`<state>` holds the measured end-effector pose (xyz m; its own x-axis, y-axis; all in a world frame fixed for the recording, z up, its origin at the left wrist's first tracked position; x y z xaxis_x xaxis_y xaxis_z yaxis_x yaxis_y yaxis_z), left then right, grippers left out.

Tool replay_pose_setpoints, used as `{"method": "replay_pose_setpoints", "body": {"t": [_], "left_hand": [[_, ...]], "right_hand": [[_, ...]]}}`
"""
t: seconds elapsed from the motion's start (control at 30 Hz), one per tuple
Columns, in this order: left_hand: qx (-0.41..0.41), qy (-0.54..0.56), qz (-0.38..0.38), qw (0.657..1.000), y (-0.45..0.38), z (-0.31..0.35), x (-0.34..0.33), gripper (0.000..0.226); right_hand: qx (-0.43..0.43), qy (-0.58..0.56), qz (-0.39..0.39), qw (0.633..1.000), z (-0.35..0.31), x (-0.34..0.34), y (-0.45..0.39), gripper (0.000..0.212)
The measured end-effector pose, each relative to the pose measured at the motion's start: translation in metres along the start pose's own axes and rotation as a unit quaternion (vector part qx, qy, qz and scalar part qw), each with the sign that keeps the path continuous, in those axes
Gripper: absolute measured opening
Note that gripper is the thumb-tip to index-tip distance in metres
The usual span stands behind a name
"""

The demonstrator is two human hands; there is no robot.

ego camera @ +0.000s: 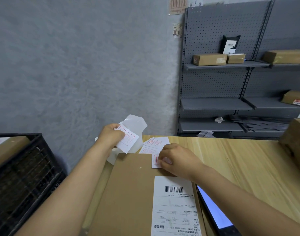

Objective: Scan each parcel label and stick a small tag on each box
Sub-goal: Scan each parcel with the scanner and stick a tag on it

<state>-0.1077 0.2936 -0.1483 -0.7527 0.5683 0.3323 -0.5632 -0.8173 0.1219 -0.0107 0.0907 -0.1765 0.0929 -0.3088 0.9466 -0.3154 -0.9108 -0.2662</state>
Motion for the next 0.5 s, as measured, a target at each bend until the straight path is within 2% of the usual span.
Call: {"method": "replay_pose_setpoints", "body": {"t": [0.13, 0.33, 0.5], "left_hand": [[-0.012, 0.02, 0.018, 1.0, -0.011, 0.001, 0.013, 0.026], [-0.019, 0.018, -0.035, 0.999, -0.023, 0.003, -0.007, 0.021], [-0.047, -0.051, -0.077, 0.995, -0.038, 0.006, -0.045, 0.025]], "right_hand": [[-0.023, -0.027, -0.009, 0.999, 0.009, 0.0, -0.006, 0.023], [-0.128, -0.166, 0.06, 0.976, 0.027, 0.002, -0.018, 0.018], [-0.186, -0.177, 0.056, 0.965, 0.051, -0.002, -0.012, 0.016]]}}
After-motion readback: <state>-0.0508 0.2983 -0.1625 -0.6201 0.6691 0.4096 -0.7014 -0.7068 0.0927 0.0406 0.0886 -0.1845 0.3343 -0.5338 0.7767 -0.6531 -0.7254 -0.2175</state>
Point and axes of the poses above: each hand's wrist, its own y-axis away from the middle knuckle, its own x-axis out of the back of the hand, z = x × y, the point moved 6 cm from there along -y, towards the middle knuckle, and after that the axes turned 1 degree about x, right-handed, at the moved point
